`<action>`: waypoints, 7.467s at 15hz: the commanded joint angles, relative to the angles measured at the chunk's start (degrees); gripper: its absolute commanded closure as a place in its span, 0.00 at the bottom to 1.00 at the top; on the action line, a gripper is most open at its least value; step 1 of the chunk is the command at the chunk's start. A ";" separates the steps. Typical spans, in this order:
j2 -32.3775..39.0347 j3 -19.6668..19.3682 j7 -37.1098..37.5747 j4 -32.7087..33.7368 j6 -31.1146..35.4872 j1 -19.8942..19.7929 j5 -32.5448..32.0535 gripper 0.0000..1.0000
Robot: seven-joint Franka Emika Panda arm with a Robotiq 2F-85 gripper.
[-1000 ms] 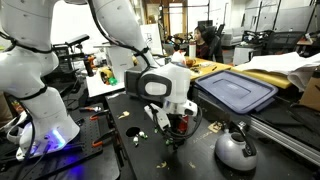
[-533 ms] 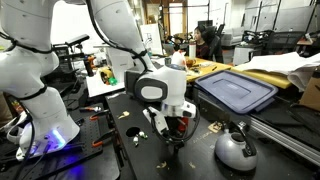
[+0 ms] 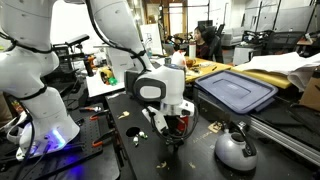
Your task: Put one piece of candy in the red cup.
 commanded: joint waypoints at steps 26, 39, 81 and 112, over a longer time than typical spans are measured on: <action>-8.39 -2.44 2.19 -6.23 1.22 2.62 -3.32 0.94; -21.04 -0.25 -0.17 -16.17 2.39 3.65 2.06 0.94; -27.13 -7.02 49.69 -14.60 11.13 15.82 -30.25 0.94; -14.00 -3.77 22.16 -4.89 -3.29 11.65 -3.24 0.00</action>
